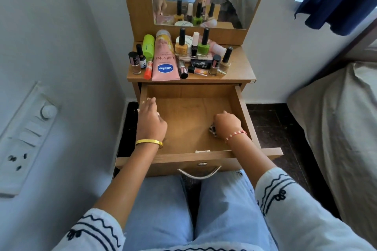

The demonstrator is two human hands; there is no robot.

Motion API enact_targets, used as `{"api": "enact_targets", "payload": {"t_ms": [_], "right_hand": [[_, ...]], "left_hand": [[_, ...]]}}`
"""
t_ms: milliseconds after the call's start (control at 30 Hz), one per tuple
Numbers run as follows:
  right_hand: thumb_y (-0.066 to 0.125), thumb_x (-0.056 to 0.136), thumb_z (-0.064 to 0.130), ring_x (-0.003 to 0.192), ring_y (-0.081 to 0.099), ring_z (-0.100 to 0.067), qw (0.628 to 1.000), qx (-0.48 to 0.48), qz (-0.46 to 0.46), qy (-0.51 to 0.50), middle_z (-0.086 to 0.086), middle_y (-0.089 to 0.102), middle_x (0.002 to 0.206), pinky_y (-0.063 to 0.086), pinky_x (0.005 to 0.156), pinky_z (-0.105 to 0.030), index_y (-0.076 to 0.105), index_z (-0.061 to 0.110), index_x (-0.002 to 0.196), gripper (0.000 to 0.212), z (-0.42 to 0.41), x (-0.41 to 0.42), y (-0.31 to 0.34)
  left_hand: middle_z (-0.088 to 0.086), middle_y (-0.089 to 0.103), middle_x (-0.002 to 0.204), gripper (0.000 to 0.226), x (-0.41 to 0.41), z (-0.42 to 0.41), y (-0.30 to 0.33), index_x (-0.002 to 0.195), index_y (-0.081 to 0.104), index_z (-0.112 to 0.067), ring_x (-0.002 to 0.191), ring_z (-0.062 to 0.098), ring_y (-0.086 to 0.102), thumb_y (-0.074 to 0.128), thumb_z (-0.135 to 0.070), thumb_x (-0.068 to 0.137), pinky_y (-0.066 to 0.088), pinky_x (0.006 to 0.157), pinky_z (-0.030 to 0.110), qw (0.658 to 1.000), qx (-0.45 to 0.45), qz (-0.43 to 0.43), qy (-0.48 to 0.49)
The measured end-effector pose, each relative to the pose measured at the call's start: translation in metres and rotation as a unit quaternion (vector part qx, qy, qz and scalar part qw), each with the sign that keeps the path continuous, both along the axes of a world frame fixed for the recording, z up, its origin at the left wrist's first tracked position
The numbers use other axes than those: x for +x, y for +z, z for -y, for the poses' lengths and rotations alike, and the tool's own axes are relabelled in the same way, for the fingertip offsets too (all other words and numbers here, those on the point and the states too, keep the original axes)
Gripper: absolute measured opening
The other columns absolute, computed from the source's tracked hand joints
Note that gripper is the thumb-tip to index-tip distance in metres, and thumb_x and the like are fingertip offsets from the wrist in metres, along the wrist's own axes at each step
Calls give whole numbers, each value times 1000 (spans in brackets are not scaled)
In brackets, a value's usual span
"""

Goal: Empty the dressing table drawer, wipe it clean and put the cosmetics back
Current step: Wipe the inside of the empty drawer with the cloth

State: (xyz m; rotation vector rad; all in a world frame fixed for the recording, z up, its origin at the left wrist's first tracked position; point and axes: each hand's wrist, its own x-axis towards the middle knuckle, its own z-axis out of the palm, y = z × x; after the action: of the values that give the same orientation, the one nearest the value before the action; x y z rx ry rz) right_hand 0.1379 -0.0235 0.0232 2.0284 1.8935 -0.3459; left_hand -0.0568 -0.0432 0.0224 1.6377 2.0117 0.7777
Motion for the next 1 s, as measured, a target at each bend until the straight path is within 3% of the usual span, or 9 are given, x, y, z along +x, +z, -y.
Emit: {"api": "enact_targets", "payload": {"t_ms": [133,233,400,467,600,733,833,933,1000], "right_hand": [[58,87,12,97,62,-27,998,-61,-14,3,-11,64,103,51,85,-33,62,3,110,24,15,2,0],[66,72,3,82,57,-25,982,-185,-41,25,-9,59,82,47,68,-29,66,-3,94,23,7,6,12],[54,70,-6,81,54,-25,921,-230,-313,-43,-9,59,80,44,64,-27,64,3,83,19,11,8,25],[51,72,-9,84,59,-26,868,-224,-430,-113,-10,63,84,49,67,-28,62,9,83,24,14,10,25],[47,73,-6,91,64,-25,652,-202,-694,-231,-11,67,96,54,79,-35,58,9,104,36,13,10,35],[39,87,0,88,65,-23,576,-152,-769,-233,-11,67,98,54,80,-35,58,10,107,29,16,-5,53],[49,90,8,92,63,-24,605,-77,-747,-264,-14,65,106,50,87,-39,55,8,113,23,17,-19,56],[62,87,14,89,64,-22,730,20,-648,-215,-10,65,100,53,82,-37,56,13,107,21,19,-34,54],[65,86,19,91,65,-22,777,65,-603,-168,-7,65,98,54,82,-35,59,13,111,26,22,-43,53]], "left_hand": [[6,35,149,49,-2,1,-1,142,33,-12,139,23,31,38,-3,94,29,114,43,1000,-5,1,-18],[7,39,146,47,-2,3,-1,140,37,-12,136,24,36,39,-4,94,34,111,43,999,4,8,-31],[4,51,138,39,2,6,4,135,46,-18,124,23,51,38,-11,97,45,96,33,997,9,66,-36],[2,54,135,37,4,7,6,132,50,-19,124,20,51,39,-12,97,44,96,30,993,5,107,-39],[4,62,124,31,9,6,10,123,58,-14,113,13,56,43,-12,96,40,93,22,980,-15,191,-54],[6,69,100,22,14,7,14,104,65,-15,92,16,64,46,-9,94,51,93,37,963,7,269,-23],[5,69,95,18,19,12,18,99,66,-16,84,15,65,50,-11,92,55,85,35,952,22,304,-5],[-1,66,89,20,25,17,27,100,66,-12,80,9,60,49,-20,94,52,65,9,936,-1,352,-27],[-3,64,87,21,25,18,30,90,63,-20,82,9,60,45,-29,95,51,60,8,897,-51,439,-32]]}}
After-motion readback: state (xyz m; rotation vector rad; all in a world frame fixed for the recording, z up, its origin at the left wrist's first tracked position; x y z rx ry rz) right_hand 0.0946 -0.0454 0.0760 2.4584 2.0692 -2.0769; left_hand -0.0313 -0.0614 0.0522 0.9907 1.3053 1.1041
